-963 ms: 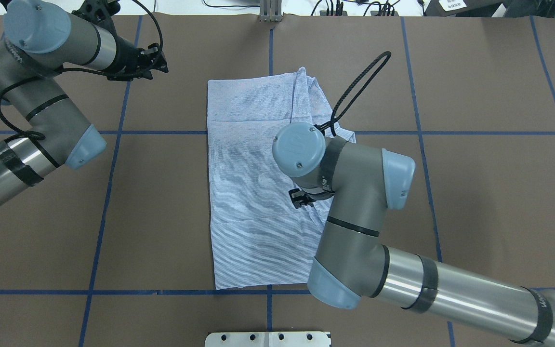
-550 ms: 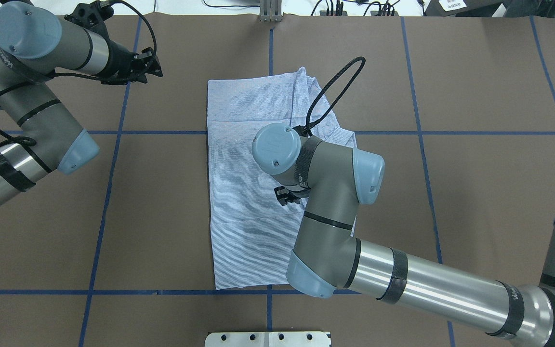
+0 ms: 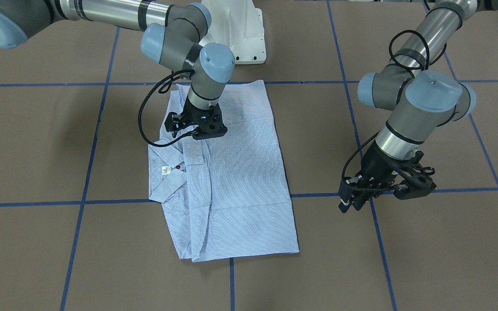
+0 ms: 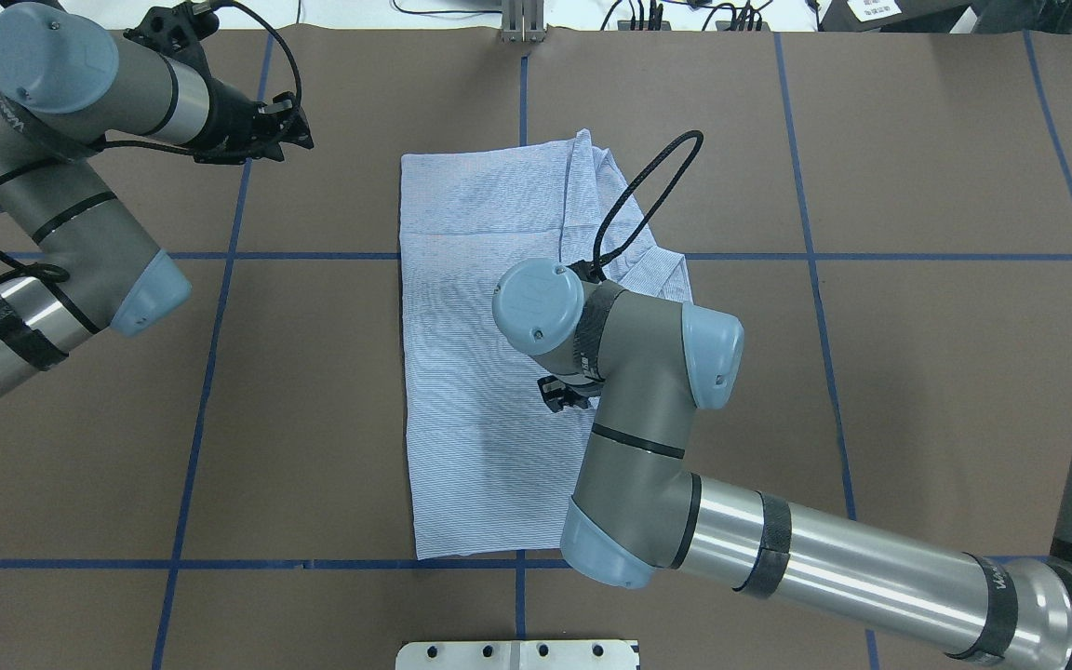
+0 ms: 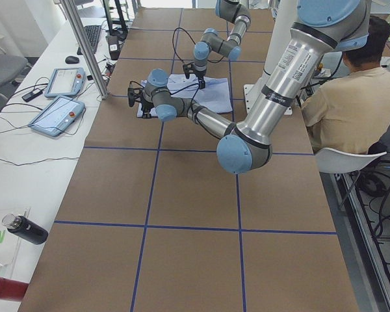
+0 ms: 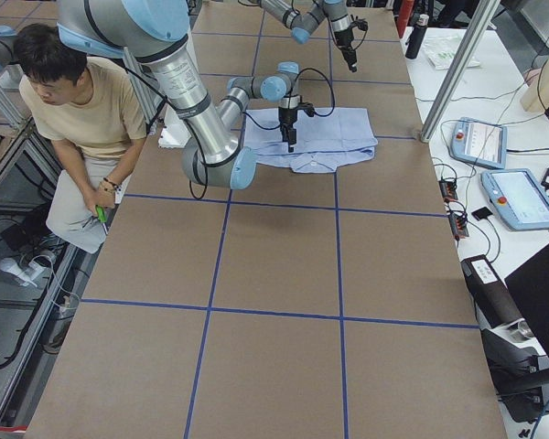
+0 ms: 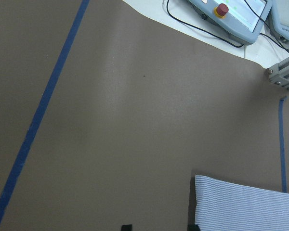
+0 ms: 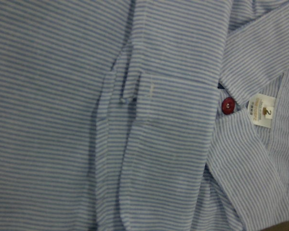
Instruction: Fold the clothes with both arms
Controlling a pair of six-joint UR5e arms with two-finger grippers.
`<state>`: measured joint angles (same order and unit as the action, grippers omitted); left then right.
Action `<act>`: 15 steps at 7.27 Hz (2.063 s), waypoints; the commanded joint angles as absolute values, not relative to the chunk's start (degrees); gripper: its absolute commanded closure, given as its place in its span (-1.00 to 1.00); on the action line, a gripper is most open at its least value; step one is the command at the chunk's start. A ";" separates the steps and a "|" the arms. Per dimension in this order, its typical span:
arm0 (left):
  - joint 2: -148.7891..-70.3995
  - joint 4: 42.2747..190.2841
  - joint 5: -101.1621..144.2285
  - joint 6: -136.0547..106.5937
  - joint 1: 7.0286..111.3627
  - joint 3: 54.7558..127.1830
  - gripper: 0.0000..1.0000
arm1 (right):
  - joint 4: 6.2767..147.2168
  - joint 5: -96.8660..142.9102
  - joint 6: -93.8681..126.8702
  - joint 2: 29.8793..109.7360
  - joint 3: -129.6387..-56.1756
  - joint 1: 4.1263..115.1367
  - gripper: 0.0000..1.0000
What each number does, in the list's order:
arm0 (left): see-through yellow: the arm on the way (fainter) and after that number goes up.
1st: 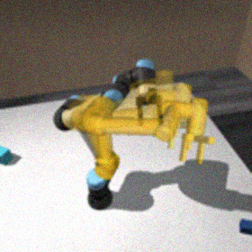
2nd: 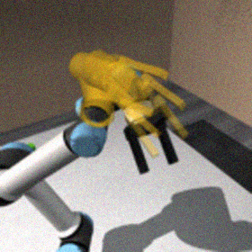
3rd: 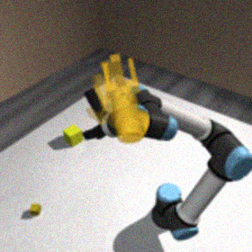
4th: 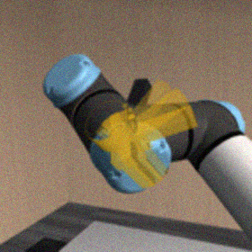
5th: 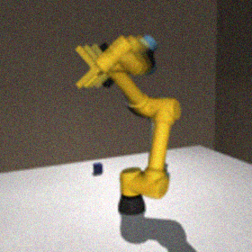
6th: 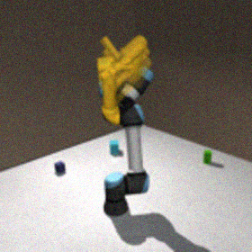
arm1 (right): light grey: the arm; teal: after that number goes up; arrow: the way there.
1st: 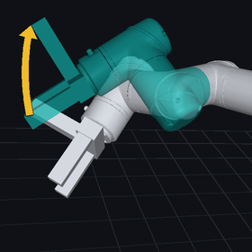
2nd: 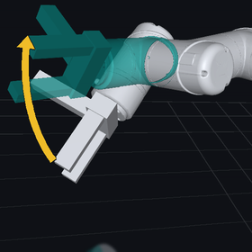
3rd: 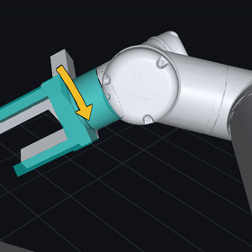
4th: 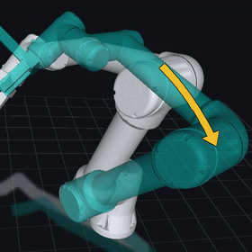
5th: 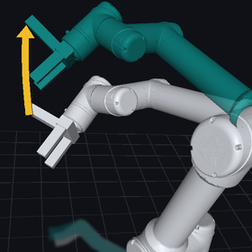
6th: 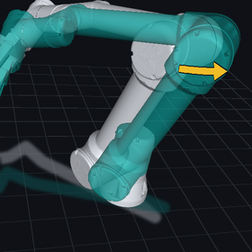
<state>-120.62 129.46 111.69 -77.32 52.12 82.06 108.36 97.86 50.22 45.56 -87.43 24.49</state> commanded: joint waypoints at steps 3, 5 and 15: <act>-120.59 129.55 111.62 -77.34 52.12 82.09 0.02 | 108.46 98.26 47.38 48.59 -88.59 26.88 -1.00; -120.59 129.46 111.53 -77.26 52.21 82.18 0.02 | 108.46 98.26 42.13 54.19 -93.57 29.26 -1.00; -120.59 125.60 111.62 -77.26 52.82 86.66 0.02 | 108.02 97.91 80.05 61.26 -109.77 23.23 -1.00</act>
